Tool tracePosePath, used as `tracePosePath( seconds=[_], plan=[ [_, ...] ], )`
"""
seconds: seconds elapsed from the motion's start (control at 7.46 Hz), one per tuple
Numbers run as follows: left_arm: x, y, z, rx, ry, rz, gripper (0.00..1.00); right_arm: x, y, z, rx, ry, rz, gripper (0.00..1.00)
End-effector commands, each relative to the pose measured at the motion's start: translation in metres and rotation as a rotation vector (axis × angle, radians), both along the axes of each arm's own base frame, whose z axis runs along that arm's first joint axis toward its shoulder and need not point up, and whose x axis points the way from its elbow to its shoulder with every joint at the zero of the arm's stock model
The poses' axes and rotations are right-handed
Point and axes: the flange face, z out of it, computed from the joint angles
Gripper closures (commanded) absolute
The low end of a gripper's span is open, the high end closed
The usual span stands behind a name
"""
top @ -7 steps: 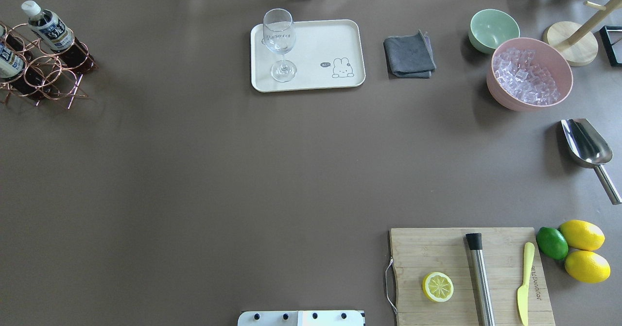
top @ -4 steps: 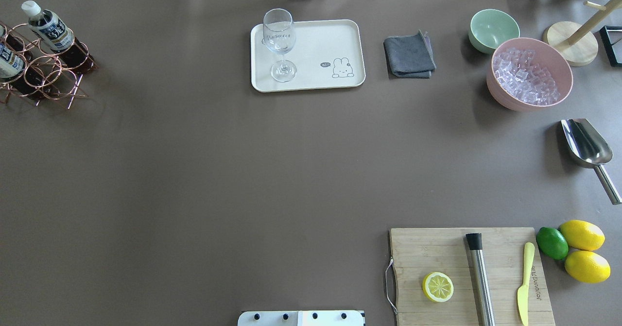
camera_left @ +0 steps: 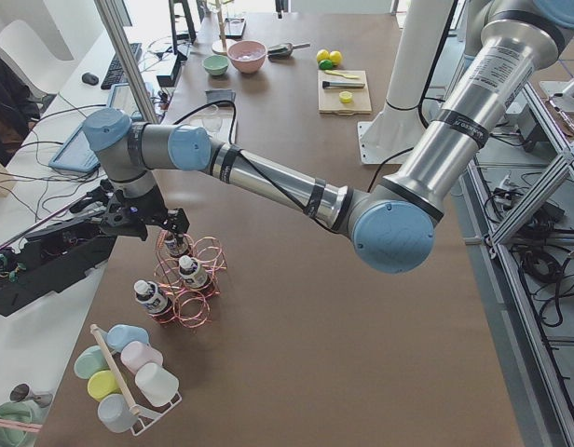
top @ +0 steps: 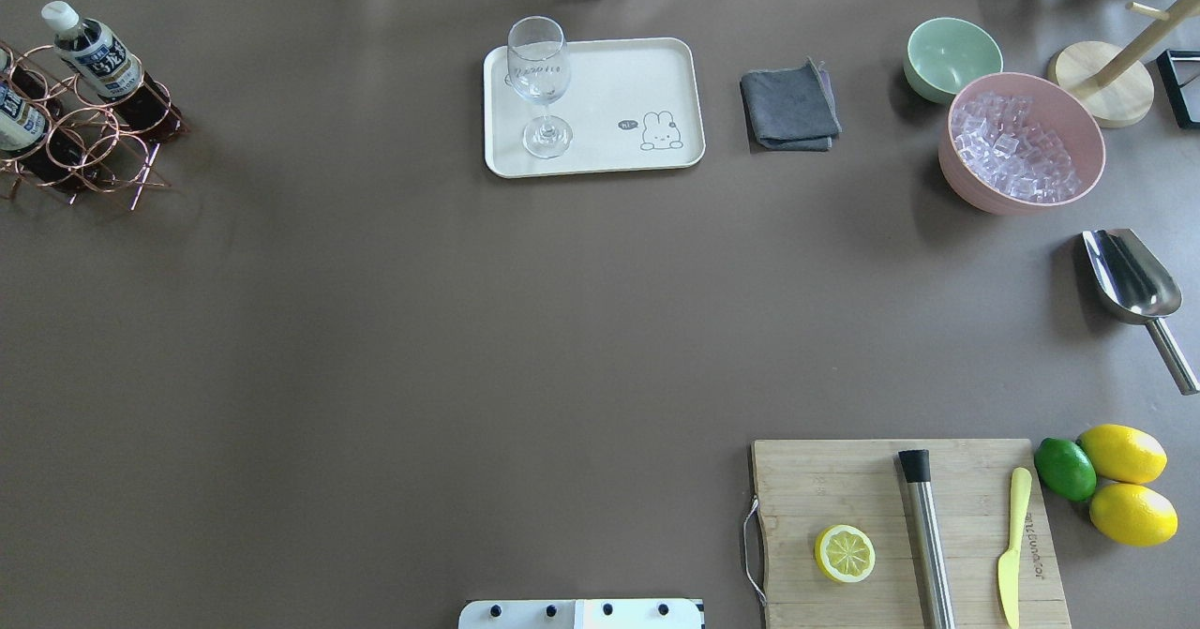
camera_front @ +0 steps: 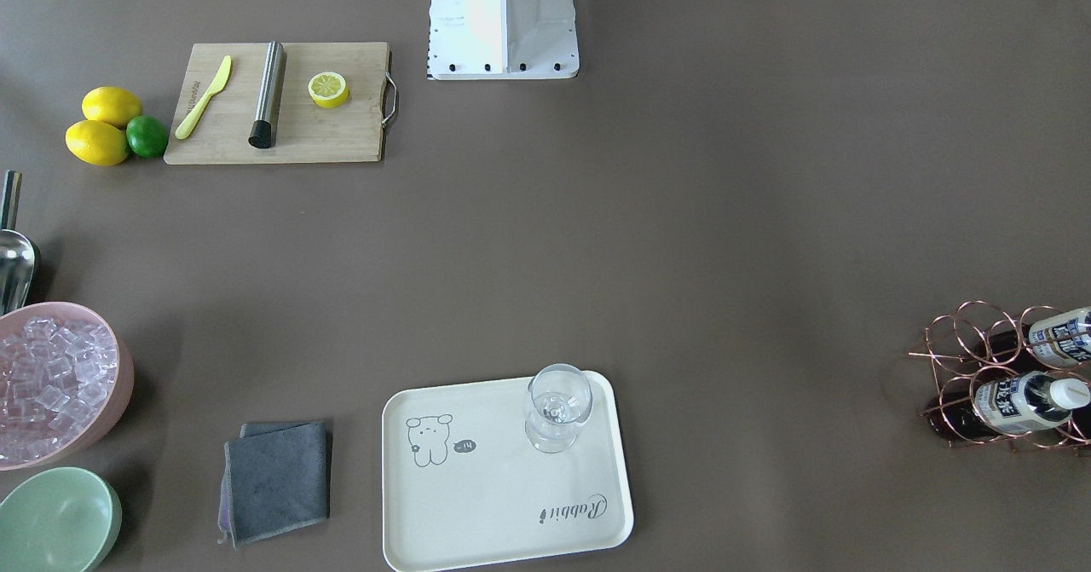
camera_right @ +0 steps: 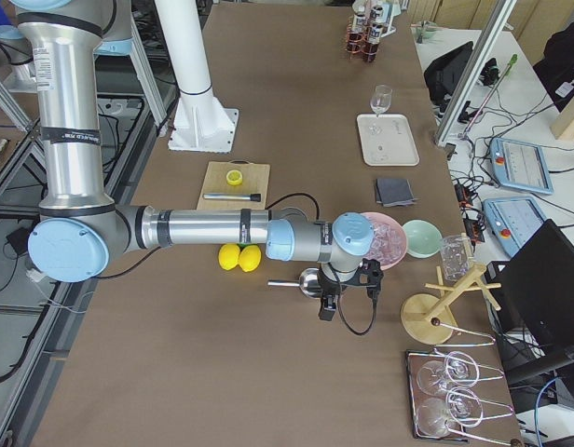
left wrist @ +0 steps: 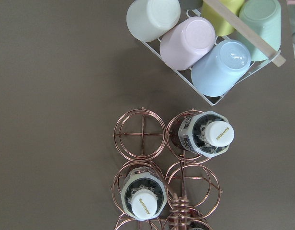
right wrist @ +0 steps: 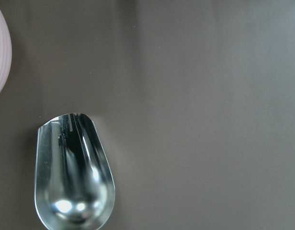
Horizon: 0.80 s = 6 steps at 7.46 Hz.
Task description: Take tea from basket to plate
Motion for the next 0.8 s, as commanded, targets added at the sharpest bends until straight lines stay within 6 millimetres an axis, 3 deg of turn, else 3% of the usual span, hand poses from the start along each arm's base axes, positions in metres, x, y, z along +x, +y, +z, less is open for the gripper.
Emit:
tracePosePath(
  seconds=[0.0, 0.27, 0.4, 0.54, 0.67],
  plan=[
    [0.009, -0.004, 0.003, 0.007, 0.002, 0.013, 0.11, 0.0, 0.0, 0.0, 0.0, 0.0, 0.0, 0.0],
    [0.017, -0.005, 0.003, -0.005, 0.002, 0.0, 0.15, 0.0, 0.0, -0.001, 0.001, -0.002, 0.0, 0.0],
    [0.024, -0.007, 0.004, -0.001, 0.003, -0.011, 0.22, 0.0, 0.0, 0.0, -0.001, 0.0, 0.001, 0.0],
    [0.025, -0.007, 0.006, -0.013, 0.003, -0.021, 0.33, -0.001, 0.0, 0.001, -0.003, 0.0, -0.001, 0.0],
    [0.025, -0.008, 0.005, -0.018, 0.003, -0.03, 0.54, -0.002, 0.0, 0.002, -0.004, 0.0, -0.004, 0.0]
  ],
)
